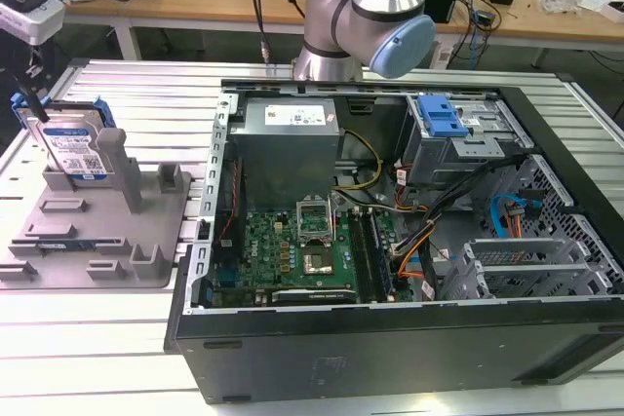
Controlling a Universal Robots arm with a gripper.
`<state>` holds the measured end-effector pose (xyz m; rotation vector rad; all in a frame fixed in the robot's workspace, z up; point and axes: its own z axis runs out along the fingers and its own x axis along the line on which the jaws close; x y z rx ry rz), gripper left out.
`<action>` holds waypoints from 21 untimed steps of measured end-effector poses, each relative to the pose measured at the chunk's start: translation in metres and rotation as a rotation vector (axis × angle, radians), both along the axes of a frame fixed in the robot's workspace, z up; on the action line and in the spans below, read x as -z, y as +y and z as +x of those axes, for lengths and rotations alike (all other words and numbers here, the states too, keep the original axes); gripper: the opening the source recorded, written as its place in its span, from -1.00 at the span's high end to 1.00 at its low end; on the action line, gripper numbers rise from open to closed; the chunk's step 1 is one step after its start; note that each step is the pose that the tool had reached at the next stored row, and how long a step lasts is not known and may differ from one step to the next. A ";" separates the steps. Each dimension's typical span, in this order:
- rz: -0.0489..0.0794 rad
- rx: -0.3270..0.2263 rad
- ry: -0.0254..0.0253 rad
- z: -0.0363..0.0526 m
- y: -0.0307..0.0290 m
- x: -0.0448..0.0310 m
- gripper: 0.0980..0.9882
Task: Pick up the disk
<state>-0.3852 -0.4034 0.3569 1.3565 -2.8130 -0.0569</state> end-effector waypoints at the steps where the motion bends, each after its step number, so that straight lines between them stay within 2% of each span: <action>1: 0.000 -0.035 0.0000 0.0000 0.0000 0.0001 0.00; 5: 0.000 -0.160 -0.0001 0.0000 0.0000 0.0004 0.00; 7: 0.000 -0.196 0.0000 0.0000 0.0000 0.0005 0.00; 9: 0.000 -0.268 -0.0001 0.0000 0.0000 0.0007 0.00; 10: 0.000 -0.331 -0.0001 0.0000 0.0000 0.0008 0.00; 16: 0.000 -0.460 -0.0009 0.0000 0.0000 0.0014 0.00; 18: -0.001 -0.517 -0.0046 0.0000 0.0000 0.0017 0.00; 21: -0.003 -0.558 -0.0118 0.0002 0.0000 0.0019 0.00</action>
